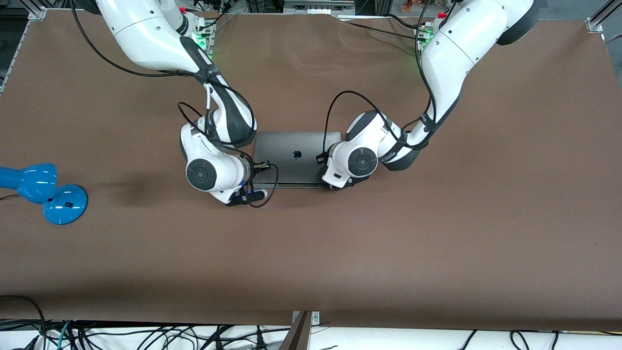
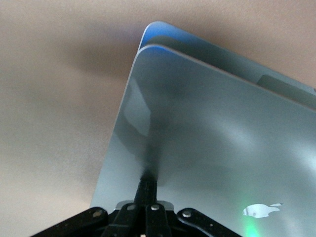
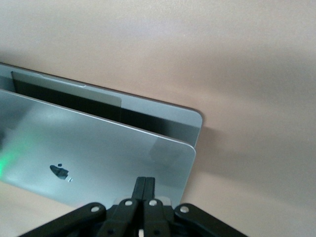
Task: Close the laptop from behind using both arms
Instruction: 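Press the closed lid flat with both grippers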
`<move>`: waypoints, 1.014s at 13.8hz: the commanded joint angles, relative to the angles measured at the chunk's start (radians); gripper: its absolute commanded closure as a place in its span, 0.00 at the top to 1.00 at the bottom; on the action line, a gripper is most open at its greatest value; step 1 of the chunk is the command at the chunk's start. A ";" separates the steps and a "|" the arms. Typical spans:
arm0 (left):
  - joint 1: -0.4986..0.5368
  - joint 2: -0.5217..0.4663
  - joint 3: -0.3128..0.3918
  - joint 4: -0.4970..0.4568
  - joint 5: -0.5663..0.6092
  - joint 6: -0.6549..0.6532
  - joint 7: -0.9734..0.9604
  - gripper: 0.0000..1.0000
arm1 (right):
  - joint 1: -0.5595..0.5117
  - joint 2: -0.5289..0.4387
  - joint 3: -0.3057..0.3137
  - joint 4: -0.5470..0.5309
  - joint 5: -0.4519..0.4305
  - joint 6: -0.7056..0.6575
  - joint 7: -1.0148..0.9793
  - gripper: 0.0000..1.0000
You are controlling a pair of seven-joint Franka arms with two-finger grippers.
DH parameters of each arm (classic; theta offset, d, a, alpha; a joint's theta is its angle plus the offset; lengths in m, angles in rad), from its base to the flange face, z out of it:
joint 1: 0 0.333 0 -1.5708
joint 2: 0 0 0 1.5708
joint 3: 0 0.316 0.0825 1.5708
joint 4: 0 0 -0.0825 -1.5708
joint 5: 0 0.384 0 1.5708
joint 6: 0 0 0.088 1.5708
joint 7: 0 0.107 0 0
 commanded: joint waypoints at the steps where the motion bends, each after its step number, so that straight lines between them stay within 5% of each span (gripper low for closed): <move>1: -0.021 0.030 0.008 0.035 0.050 0.005 0.003 0.00 | 0.001 0.031 0.002 0.024 -0.013 0.011 -0.016 0.00; 14: -0.029 0.061 0.014 0.035 0.070 0.034 0.003 0.00 | 0.003 0.077 0.002 0.024 -0.066 0.092 -0.024 0.00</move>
